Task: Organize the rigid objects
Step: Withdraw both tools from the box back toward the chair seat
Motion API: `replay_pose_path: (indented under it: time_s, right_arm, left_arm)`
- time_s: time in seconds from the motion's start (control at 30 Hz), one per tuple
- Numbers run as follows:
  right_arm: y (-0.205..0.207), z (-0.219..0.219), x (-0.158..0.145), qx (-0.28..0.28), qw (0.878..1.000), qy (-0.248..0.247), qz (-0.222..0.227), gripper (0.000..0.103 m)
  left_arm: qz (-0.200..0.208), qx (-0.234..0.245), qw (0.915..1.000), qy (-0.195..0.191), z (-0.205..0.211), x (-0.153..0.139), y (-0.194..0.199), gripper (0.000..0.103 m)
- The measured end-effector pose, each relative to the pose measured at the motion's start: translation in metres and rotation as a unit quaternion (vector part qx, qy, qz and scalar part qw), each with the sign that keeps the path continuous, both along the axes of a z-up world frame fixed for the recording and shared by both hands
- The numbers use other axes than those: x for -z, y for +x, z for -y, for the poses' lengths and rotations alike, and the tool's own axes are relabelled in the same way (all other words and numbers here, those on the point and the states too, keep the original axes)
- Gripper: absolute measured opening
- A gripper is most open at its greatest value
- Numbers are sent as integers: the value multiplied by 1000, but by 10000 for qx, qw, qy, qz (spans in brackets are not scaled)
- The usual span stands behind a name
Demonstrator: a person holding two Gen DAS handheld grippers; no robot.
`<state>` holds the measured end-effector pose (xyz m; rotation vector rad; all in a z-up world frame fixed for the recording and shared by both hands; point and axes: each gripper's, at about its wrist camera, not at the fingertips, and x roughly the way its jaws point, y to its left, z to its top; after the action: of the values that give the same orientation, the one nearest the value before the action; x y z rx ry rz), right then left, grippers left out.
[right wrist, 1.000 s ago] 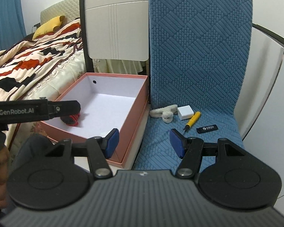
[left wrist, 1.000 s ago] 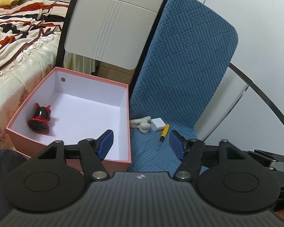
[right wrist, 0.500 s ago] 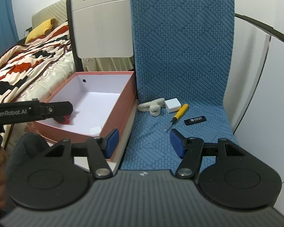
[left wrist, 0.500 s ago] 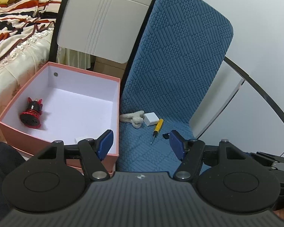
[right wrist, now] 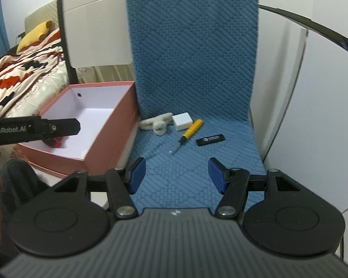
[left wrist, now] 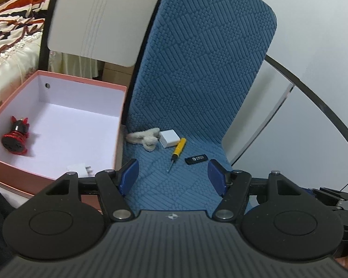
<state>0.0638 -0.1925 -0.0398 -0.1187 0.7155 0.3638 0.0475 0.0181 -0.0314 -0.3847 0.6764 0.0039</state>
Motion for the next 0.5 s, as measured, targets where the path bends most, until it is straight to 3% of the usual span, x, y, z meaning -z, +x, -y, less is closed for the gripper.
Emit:
replay_pose_path:
  time_s: [0.5]
  right_arm:
    - [34,34,22,284,9993,57,-253,62]
  left_arm:
    - [-388,116,9992,16,23,30,50,71]
